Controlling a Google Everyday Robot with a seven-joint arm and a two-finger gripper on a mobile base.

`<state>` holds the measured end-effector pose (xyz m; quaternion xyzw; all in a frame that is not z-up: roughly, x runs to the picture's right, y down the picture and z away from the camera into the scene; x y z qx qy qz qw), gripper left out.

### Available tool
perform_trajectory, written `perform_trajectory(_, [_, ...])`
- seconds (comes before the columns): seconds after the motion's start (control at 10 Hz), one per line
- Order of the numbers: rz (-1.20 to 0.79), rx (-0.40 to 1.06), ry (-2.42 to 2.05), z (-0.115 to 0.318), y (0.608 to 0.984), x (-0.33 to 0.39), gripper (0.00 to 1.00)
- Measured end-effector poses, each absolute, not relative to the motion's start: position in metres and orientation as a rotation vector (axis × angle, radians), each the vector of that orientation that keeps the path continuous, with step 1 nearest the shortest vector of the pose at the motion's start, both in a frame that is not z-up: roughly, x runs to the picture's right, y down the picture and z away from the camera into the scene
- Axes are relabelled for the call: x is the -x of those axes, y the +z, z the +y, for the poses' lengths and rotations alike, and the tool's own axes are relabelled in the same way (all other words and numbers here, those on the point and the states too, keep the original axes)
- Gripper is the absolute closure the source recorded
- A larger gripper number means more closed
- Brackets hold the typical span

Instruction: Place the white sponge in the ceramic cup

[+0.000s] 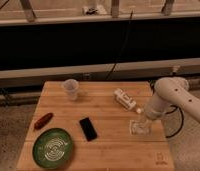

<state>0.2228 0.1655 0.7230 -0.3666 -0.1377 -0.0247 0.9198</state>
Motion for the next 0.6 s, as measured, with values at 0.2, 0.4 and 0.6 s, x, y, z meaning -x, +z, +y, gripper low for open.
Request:
perform_trajectory(0.2, [-0.268,0.746,-0.069,0.135,0.717,-0.204,1.00])
perform_trajectory(0.4, [-0.264,0.741,-0.083,0.126,0.718,-0.197,1.00])
perform_trajectory(0.6, [-0.257,0.727,-0.114,0.107,0.718,-0.177,1.00])
